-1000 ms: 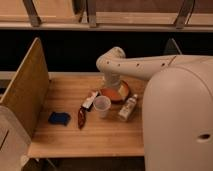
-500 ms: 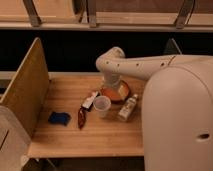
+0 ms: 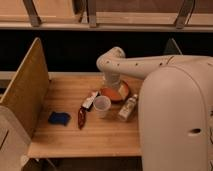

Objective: Place the bottle in the ceramic bowl

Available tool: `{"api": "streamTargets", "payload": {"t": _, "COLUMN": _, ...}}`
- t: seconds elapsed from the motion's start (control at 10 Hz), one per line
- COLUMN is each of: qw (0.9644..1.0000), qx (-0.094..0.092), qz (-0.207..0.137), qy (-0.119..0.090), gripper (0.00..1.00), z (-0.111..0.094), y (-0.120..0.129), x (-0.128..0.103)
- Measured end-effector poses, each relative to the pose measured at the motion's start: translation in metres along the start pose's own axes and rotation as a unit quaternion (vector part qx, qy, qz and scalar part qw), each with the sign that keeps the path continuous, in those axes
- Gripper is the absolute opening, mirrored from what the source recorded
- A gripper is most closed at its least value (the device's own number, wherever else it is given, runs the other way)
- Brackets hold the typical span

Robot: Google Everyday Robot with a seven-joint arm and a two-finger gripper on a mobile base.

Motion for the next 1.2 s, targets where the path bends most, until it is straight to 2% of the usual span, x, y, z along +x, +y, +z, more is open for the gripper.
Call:
{"api": "streamTargets", "payload": {"t": 0.2, "qw": 0.9995, "qx": 0.011, "qz": 0.027, "qy": 0.008, "gripper": 0.80, "z": 0.017, "y": -0.020, "x": -0.016}}
{"api": "streamTargets", "payload": {"t": 0.4, "qw": 0.9985, "qx": 0.010, "qz": 0.051, "qy": 0.013, "gripper": 0.80, "z": 0.025, "y": -0.038, "x": -0.025}}
{"api": "streamTargets", "payload": {"t": 1.2, "qw": 0.9986, "qx": 0.008, "qz": 0.050, "qy": 0.013, "gripper": 0.80, "z": 0.025, "y": -0.033, "x": -0.023}}
